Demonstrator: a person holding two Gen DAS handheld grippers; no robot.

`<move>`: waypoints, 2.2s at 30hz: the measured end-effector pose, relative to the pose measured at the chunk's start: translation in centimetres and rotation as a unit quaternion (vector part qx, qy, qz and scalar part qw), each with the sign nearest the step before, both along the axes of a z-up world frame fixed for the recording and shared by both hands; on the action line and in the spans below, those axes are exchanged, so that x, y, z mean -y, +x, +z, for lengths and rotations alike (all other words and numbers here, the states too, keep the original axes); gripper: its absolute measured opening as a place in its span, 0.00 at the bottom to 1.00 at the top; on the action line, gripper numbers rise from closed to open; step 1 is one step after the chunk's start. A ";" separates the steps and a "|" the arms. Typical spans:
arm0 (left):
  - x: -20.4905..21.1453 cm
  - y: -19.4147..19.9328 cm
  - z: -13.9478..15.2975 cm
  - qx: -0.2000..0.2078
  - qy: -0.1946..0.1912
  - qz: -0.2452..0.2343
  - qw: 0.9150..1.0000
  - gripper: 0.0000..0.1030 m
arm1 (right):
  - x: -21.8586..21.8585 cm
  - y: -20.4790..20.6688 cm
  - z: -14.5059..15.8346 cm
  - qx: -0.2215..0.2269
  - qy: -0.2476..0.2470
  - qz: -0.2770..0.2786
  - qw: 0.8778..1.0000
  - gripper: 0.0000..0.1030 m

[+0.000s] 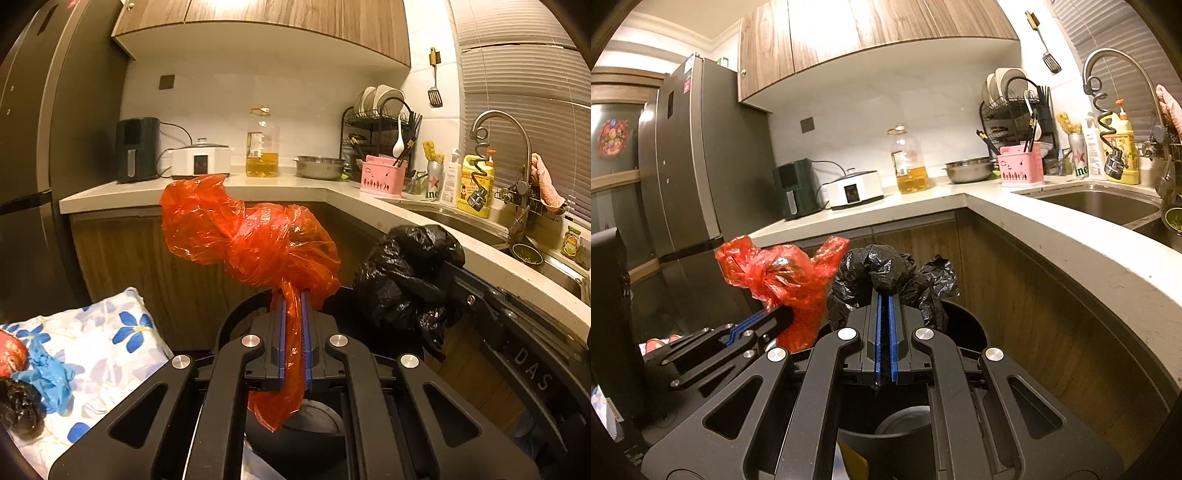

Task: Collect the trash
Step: 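Carry both bags to the black bin and open both tools to drop them, then move both open tools back over the pile of bags on the table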

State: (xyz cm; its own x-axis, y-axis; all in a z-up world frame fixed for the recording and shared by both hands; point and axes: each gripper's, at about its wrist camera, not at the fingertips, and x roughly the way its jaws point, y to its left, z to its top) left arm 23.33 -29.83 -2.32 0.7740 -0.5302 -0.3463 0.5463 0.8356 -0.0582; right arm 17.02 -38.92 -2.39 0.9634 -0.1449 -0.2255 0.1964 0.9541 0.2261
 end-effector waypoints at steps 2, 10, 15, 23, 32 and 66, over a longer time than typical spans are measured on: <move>0.2 0.4 -0.2 -0.004 0.000 -0.004 1.000 0.08 | 0.2 0.4 0.0 -0.002 0.001 0.000 1.000 0.04; 0.3 1.1 -1.2 -0.011 0.009 -0.008 1.000 0.39 | 0.9 1.4 -0.6 -0.013 0.017 -0.001 1.000 0.30; -0.5 1.2 -1.8 -0.017 0.011 0.001 1.000 0.53 | 1.2 1.3 -1.0 -0.018 0.020 -0.011 1.000 0.41; -3.3 0.5 -2.0 -0.024 -0.001 0.053 0.998 0.76 | 0.1 0.7 -1.0 -0.022 0.006 -0.022 1.000 0.59; -6.1 -2.3 -1.3 0.005 0.013 0.113 0.993 0.92 | -1.9 -1.0 -0.7 -0.026 -0.003 -0.030 0.999 0.82; -21.6 -11.0 -1.4 0.015 -0.016 0.278 0.960 0.94 | -14.0 -6.6 -0.7 -0.010 -0.019 0.008 1.000 0.88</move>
